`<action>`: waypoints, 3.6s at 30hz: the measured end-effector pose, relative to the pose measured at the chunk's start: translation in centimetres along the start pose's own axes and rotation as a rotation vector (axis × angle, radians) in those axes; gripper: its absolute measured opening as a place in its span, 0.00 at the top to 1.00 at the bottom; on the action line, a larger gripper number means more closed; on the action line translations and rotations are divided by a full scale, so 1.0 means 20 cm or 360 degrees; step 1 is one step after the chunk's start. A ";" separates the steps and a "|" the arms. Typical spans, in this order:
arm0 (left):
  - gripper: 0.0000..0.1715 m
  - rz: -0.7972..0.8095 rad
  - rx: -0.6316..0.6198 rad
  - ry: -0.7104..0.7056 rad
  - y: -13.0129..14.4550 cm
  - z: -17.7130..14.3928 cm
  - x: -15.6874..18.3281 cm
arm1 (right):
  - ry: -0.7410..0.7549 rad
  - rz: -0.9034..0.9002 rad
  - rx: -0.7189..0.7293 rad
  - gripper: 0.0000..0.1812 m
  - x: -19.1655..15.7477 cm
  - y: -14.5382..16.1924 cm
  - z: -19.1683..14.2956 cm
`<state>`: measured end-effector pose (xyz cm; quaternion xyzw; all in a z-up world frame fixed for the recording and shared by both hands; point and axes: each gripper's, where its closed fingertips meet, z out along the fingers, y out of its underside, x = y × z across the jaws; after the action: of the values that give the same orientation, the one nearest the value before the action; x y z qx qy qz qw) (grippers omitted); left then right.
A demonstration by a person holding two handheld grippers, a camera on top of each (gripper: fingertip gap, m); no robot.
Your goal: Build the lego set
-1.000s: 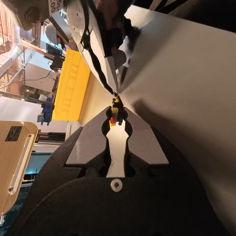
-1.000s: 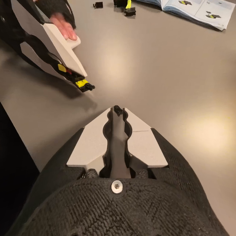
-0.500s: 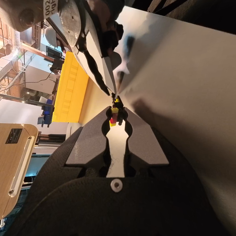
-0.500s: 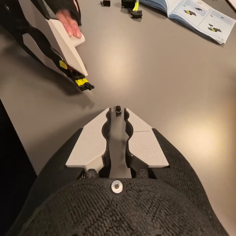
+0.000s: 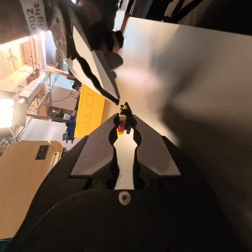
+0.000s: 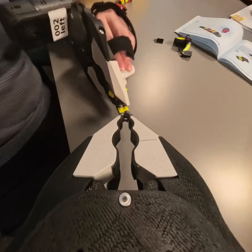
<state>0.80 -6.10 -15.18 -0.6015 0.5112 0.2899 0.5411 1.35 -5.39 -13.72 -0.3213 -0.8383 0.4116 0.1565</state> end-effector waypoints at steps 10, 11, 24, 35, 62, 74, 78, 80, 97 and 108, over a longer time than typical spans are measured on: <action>0.91 0.0001 0.0060 -0.0033 -0.04 -0.01 -0.02 | -0.0022 -0.0230 -0.0228 0.97 -0.05 -0.04 0.03; 0.91 0.0006 0.0061 -0.0040 -0.04 -0.01 -0.02 | -0.0031 -0.0238 -0.0231 0.97 -0.05 -0.05 0.04; 0.91 -0.0014 0.0080 -0.0045 -0.05 -0.02 -0.03 | -0.0007 -0.0306 -0.0318 0.96 -0.05 -0.05 0.04; 0.91 -0.0043 0.0078 -0.0057 -0.04 -0.02 -0.04 | 0.0241 -0.0377 -0.0253 0.81 -0.04 -0.08 -0.02; 0.91 -0.0173 0.0092 0.0026 -0.04 -0.02 -0.02 | 0.1329 -0.1296 -0.0399 0.94 0.01 -0.03 0.05; 0.91 -0.0340 0.0150 0.0171 -0.06 -0.03 0.02 | 0.1173 -0.1125 -0.0310 0.95 -0.03 0.00 0.06; 0.91 -0.0371 0.0128 0.0229 -0.06 -0.03 0.04 | 0.1156 -0.1166 -0.0412 0.95 -0.03 0.02 0.07; 0.91 -0.0394 0.0122 0.0247 -0.06 -0.03 0.04 | 0.1150 -0.1165 -0.0460 0.95 -0.03 0.02 0.08; 0.91 -0.0477 0.0106 0.0299 -0.04 -0.03 0.05 | 0.1215 -0.1216 -0.0644 0.97 -0.02 0.04 0.09; 0.91 -0.0526 0.0121 0.0261 -0.03 -0.03 0.02 | 0.1217 -0.1010 -0.0489 0.95 -0.01 0.01 0.08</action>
<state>1.43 -6.91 -15.13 -0.6780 0.4583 0.1275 0.5604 0.75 -6.41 -14.99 -0.1980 -0.8282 0.0694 0.5197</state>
